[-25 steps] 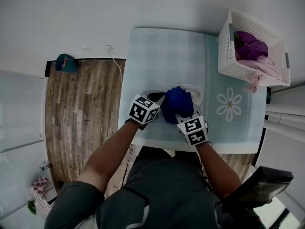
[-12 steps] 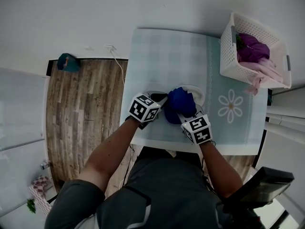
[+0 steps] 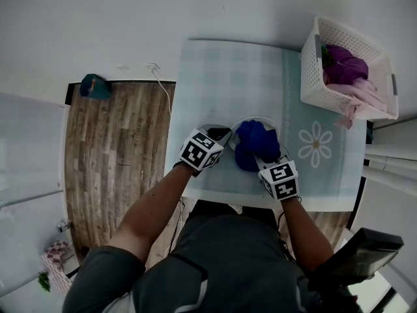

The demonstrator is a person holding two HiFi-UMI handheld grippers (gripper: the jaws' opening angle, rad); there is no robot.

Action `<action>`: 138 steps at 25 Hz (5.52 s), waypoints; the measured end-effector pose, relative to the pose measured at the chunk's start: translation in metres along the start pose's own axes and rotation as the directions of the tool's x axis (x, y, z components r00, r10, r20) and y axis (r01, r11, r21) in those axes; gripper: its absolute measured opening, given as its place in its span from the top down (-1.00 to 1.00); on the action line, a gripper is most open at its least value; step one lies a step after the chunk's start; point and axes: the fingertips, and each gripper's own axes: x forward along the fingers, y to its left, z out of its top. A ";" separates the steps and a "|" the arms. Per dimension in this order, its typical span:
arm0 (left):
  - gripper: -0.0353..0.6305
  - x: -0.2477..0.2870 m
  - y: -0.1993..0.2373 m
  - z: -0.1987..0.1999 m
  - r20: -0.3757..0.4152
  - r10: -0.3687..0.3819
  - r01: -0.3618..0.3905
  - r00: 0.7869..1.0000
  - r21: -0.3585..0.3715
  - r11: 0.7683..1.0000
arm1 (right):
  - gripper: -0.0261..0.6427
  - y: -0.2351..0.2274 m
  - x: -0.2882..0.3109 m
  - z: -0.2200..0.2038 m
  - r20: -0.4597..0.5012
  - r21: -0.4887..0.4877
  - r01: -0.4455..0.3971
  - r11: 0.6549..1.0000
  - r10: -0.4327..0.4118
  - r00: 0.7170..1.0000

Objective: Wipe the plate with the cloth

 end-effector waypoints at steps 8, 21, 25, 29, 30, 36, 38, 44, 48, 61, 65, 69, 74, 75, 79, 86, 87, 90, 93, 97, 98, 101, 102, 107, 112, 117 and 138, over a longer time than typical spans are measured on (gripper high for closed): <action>0.86 0.002 0.001 -0.001 -0.001 0.019 -0.019 1.000 -0.004 1.000 | 0.54 -0.061 -0.029 -0.013 0.001 0.038 0.141 0.989 -0.141 0.990; 0.86 0.000 -0.001 0.000 0.008 0.032 -0.031 0.999 -0.011 0.999 | 0.55 0.048 0.025 0.032 0.006 -0.090 -0.131 0.987 0.132 0.991; 0.86 -0.001 0.002 0.001 0.009 0.035 -0.035 0.999 -0.006 0.999 | 0.55 0.046 0.031 0.019 -0.043 -0.163 -0.128 0.978 0.123 0.992; 0.86 0.000 0.001 0.000 0.002 0.035 -0.035 0.999 -0.026 0.999 | 0.55 0.019 0.015 0.007 -0.045 -0.163 -0.082 0.983 0.076 0.996; 0.86 0.000 0.002 -0.001 0.001 0.035 -0.035 0.999 -0.028 0.999 | 0.55 0.010 0.011 0.004 -0.043 -0.154 -0.067 0.986 0.061 0.997; 0.86 0.001 0.002 -0.001 0.003 0.040 -0.040 0.999 -0.040 0.998 | 0.55 -0.043 -0.016 -0.002 -0.037 -0.125 0.035 0.992 -0.040 0.999; 0.86 0.001 0.002 0.000 0.006 0.040 -0.040 0.999 -0.042 0.998 | 0.54 -0.056 -0.025 -0.003 -0.042 -0.117 0.074 0.990 -0.080 0.996; 0.86 -0.001 0.001 -0.001 0.002 0.057 -0.057 0.998 -0.024 0.998 | 0.55 -0.045 -0.032 0.035 0.067 -0.081 0.060 0.995 -0.055 0.996; 0.86 -0.002 -0.001 -0.004 -0.005 0.042 -0.042 0.999 -0.050 0.998 | 0.55 0.023 0.006 0.057 0.060 -0.183 -0.154 0.971 0.168 0.984; 0.87 -0.003 -0.003 -0.004 0.008 0.030 -0.029 1.000 -0.044 0.999 | 0.55 0.024 0.061 0.044 -0.090 -0.205 -0.176 0.963 0.161 0.983; 0.86 -0.004 -0.004 -0.005 0.002 0.018 -0.018 1.000 -0.045 0.999 | 0.55 0.005 0.054 0.051 -0.058 -0.102 -0.111 0.989 0.105 0.993; 0.86 -0.004 -0.004 -0.005 0.000 0.023 -0.023 1.000 -0.040 0.999 | 0.55 -0.027 0.042 0.048 -0.039 -0.015 -0.018 1.000 0.017 0.999; 0.86 -0.003 -0.004 -0.005 -0.009 0.022 -0.022 1.000 -0.031 0.999 | 0.55 -0.064 0.017 0.035 -0.038 0.067 0.059 0.996 -0.056 0.998; 0.86 -0.003 -0.004 -0.005 -0.009 0.023 -0.023 1.000 -0.031 0.999 | 0.55 -0.069 0.012 0.033 -0.037 0.071 0.076 0.995 -0.073 0.997; 0.86 -0.002 -0.004 -0.005 -0.009 0.028 -0.029 1.000 -0.034 0.999 | 0.55 -0.083 -0.014 0.031 -0.009 0.096 0.163 0.982 -0.163 0.987; 0.87 -0.001 0.000 -0.004 -0.005 0.049 -0.050 0.999 -0.049 0.998 | 0.55 0.047 0.026 0.045 -0.017 -0.074 -0.184 0.980 0.183 0.983; 0.87 -0.002 0.001 -0.004 -0.005 0.051 -0.051 0.999 -0.048 0.998 | 0.55 0.056 0.035 0.040 -0.036 -0.074 -0.205 0.976 0.203 0.979; 0.87 -0.001 0.003 -0.001 -0.004 0.055 -0.056 0.998 -0.040 0.998 | 0.55 0.048 0.047 0.028 -0.065 -0.085 -0.186 0.979 0.181 0.981; 0.86 0.000 0.001 0.000 -0.016 0.064 -0.065 0.998 -0.031 0.997 | 0.55 0.018 0.036 0.019 -0.069 -0.062 -0.128 0.990 0.124 0.990; 0.87 0.000 0.001 -0.001 -0.027 0.085 -0.085 0.996 -0.020 0.996 | 0.54 -0.024 0.014 0.002 -0.083 0.038 -0.031 0.999 0.034 0.996; 0.86 0.000 0.001 -0.002 -0.028 0.087 -0.088 0.996 -0.020 0.996 | 0.54 -0.034 0.008 -0.002 -0.085 0.070 -0.009 0.998 0.015 0.996; 0.86 -0.001 0.001 -0.002 -0.030 0.096 -0.096 0.995 -0.017 0.995 | 0.54 -0.056 -0.007 -0.009 -0.079 0.129 0.025 0.991 -0.015 0.997; 0.86 -0.001 0.001 -0.002 -0.032 0.099 -0.100 0.995 -0.018 0.995 | 0.54 -0.060 -0.010 -0.009 -0.077 0.134 0.028 0.991 -0.018 0.997; 0.86 0.001 0.000 -0.002 -0.038 0.106 -0.107 0.994 -0.027 0.994 | 0.54 -0.072 -0.021 -0.010 -0.076 0.124 0.055 0.991 -0.046 0.996; 0.86 0.001 0.001 -0.003 -0.036 0.121 -0.122 0.992 -0.035 0.992 | 0.54 -0.087 -0.033 -0.013 -0.063 0.151 0.101 0.983 -0.092 0.994; 0.86 -0.009 0.005 0.004 0.055 0.133 -0.124 0.990 -0.138 0.983 | 0.55 -0.097 -0.054 -0.006 -0.026 0.140 0.088 0.986 -0.085 0.996; 0.87 -0.201 -0.071 0.097 0.595 0.327 -0.250 0.734 -0.211 0.945 | 0.55 -0.044 -0.189 0.119 0.478 0.110 0.017 0.994 -0.068 0.876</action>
